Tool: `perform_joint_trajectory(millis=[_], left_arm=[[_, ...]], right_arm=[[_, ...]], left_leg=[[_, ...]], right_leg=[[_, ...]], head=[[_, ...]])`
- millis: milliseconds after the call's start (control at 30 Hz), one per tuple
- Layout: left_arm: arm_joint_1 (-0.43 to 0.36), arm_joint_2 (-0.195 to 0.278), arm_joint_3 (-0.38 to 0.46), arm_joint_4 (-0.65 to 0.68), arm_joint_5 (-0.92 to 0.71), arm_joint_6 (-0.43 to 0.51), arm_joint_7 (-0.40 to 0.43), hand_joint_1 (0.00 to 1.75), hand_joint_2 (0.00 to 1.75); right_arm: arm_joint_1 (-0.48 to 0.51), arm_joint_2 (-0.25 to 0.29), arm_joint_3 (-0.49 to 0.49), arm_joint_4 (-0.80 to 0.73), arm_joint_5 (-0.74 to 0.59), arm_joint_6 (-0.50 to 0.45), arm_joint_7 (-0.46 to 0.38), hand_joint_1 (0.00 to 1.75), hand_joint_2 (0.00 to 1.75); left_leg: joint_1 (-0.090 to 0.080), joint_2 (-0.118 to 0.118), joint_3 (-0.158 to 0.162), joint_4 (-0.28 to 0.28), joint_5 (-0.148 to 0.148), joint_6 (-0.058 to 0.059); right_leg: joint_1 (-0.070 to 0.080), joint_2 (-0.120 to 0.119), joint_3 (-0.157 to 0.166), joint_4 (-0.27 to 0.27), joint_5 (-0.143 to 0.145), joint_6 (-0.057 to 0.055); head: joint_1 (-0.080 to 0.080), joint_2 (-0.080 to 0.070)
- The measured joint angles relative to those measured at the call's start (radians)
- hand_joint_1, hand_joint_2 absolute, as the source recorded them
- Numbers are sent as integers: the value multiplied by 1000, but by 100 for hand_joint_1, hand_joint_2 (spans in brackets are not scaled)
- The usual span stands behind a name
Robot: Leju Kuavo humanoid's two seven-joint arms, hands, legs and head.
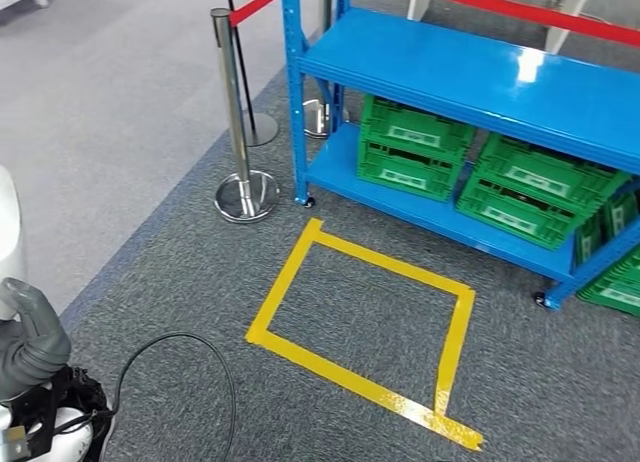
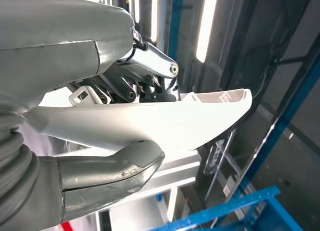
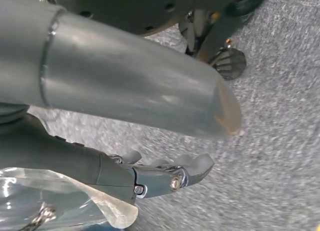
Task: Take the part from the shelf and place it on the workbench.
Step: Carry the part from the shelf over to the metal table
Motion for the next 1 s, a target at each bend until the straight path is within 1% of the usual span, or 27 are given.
perform_joint_trajectory(millis=[33, 67, 133, 167, 200, 233, 267, 300, 333, 367, 400, 433, 500, 533, 567, 633, 667, 700, 733, 767, 800, 833, 867, 900, 933, 967, 1000], left_arm=[[-1, -1, 0, 0, 0, 0, 0, 175, 175], [-1, -1, 1, 0, 1, 0, 0, 175, 175], [1, -1, 3, 0, 2, 0, 0, 175, 175], [1, -1, 5, 0, 3, 0, 0, 175, 175], [0, 0, 6, 0, 4, 0, 0, 175, 175], [-1, 0, 7, 0, 4, 0, 0, 175, 175], [-3, 0, 7, 0, 6, 0, 0, 175, 175], [-3, 0, 7, 0, 7, 0, 0, 175, 175], [-2, 0, 7, 0, 8, 0, 0, 175, 175], [-1, 0, 7, 0, 10, 0, 0, 175, 175], [0, 1, 7, 0, 11, 0, 0, 175, 175], [0, 1, 7, 0, 13, 0, 0, 175, 175], [-2, 2, 7, 0, 15, 0, 0, 175, 175], [-4, 2, 6, 0, 16, 0, 0, 175, 175], [-5, 2, 6, 0, 16, 0, 0, 175, 175], [-6, 4, 7, 0, 18, 0, 0, 175, 175], [-5, 5, 7, 0, 19, 0, 0, 175, 175], [-7, 6, 7, 0, 20, 0, 0, 175, 175], [-10, 7, 7, 0, 22, 0, 0, 175, 175], [-12, 7, 6, 0, 23, 0, 0, 175, 175], [-13, 8, 6, 0, 25, 0, 0, 175, 175], [-13, 8, 5, 0, 27, 0, 0, 175, 175], [-13, 9, 5, 0, 28, 0, 0, 175, 175], [-13, 10, 5, 0, 30, 0, 0, 175, 175], [-13, 11, 5, 0, 32, 0, 0, 175, 175], [-13, 11, 5, 0, 34, 0, 0, 175, 175], [-14, 12, 5, 0, 35, 0, 0, 175, 175]], right_arm=[[0, -2, -3, 0, -1, 0, 2, 0, 0], [-1, -3, -6, 0, -2, 0, 4, 0, 0], [-1, -6, -12, 0, -5, 0, 12, 0, 0], [-1, -9, -15, 0, -7, 1, 15, 0, 0], [0, -10, -18, -1, -9, 3, 18, 0, 0], [0, -13, -20, -1, -10, 7, 23, 0, 0], [1, -15, -21, -1, -11, 11, 27, 0, 0], [2, -18, -23, -1, -11, 16, 31, 0, 0], [2, -21, -25, -2, -11, 21, 34, 0, 0], [3, -23, -27, -2, -11, 27, 35, 0, 0], [2, -25, -28, -1, -11, 33, 36, 0, 0], [1, -27, -30, -1, -11, 40, 37, 0, 0], [-1, -28, -33, -1, -13, 60, 38, 0, 0], [-1, -29, -36, -1, -14, 70, 39, 0, 0], [-2, -30, -38, -1, -15, 78, 40, 0, 0], [-3, -33, -41, -1, -17, 96, 41, 0, 0], [-5, -35, -42, -1, -17, 110, 41, 0, 0], [-6, -38, -44, -1, -17, 128, 39, 0, 0], [-7, -42, -45, 0, -18, 149, 35, 0, 0], [-6, -46, -45, 1, -17, 169, 31, 0, 0], [-4, -50, -45, 1, -17, 189, 24, 0, 0], [-1, -54, -46, 2, -17, 208, 17, 0, 0], [2, -58, -46, 4, -16, 228, 9, 0, 0], [4, -63, -46, 5, -15, 249, 0, 0, 0], [6, -67, -46, 7, -13, 269, -9, 0, 0], [7, -71, -46, 9, -10, 289, -18, 0, 0], [7, -75, -46, 12, -6, 305, -24, 0, 0]], left_leg=[[0, -11, -6, 4, 1, -5], [0, -22, -13, 7, 4, -12], [3, -44, -24, 7, 12, -26], [2, -39, -29, 13, 9, -32], [0, -20, -39, 35, -6, -38], [-1, 9, -59, 78, -32, -42], [-1, 42, -85, 141, -67, -47], [2, 62, -115, 211, -99, -51], [4, 72, -138, 266, -119, -54], [6, 76, -146, 290, -121, -56], [7, 79, -135, 274, -103, -55], [7, 86, -105, 220, -72, -53], [0, 126, -33, 81, -19, -42], [-6, 144, -10, 36, -9, -35], [-11, 155, -2, 15, -10, -28], [-13, 138, -3, 7, -11, -14], [-11, 127, -1, 2, -8, -8], [-9, 116, 0, -4, -4, 0], [-5, 105, 1, -9, 0, 6], [-5, 96, 0, -11, 1, 10], [-4, 84, -2, -11, 2, 13], [-5, 71, -3, -10, 3, 14], [-6, 57, -3, -10, 3, 15], [-6, 43, -3, -8, 3, 15], [-6, 30, -2, -6, 3, 14], [-5, 17, -2, -3, 2, 13], [-6, 5, -5, 3, 0, 10]], right_leg=[[-2, 20, 20, -38, 8, -1], [-2, 30, 27, -52, 4, -3], [-2, 9, 32, -55, 7, -10], [-4, -5, 33, -57, 11, -16], [-6, -20, 34, -60, 14, -21], [-8, -37, 35, -63, 16, -25], [-6, -52, 34, -63, 16, -27], [-4, -69, 34, -63, 16, -28], [-3, -85, 34, -63, 15, -29], [-2, -101, 34, -63, 14, -29], [-2, -115, 35, -63, 13, -29], [-2, -128, 37, -63, 11, -28], [1, -150, 42, -62, 6, -23], [4, -161, 44, -62, 3, -18], [6, -171, 45, -62, 1, -14], [8, -192, 48, -65, -2, -3], [7, -184, 48, -62, -9, 2], [5, -161, 42, -45, -24, 6], [4, -129, 24, -7, -48, 9], [3, -94, -5, 52, -79, 10], [3, -72, -41, 125, -110, 11], [4, -63, -75, 188, -129, 11], [4, -60, -97, 222, -130, 12], [4, -59, -102, 219, -111, 11], [3, -54, -88, 175, -73, 11], [2, -41, -61, 107, -30, 10], [-1, -18, -35, 41, 0, 8]], head=[[0, 0], [-1, 0], [-1, 0], [-2, 0], [-6, 0], [-9, 0], [-14, 0], [-16, 0], [-16, 0], [-16, 0], [-16, 0], [-16, 0], [-16, 0], [-16, 0], [-15, 0], [-13, 0], [-12, 0], [-10, 0], [-8, 0], [-6, 0], [-5, 0], [-4, 0], [-4, 0], [-4, 0], [-4, 0], [-4, 0], [-4, 0]])
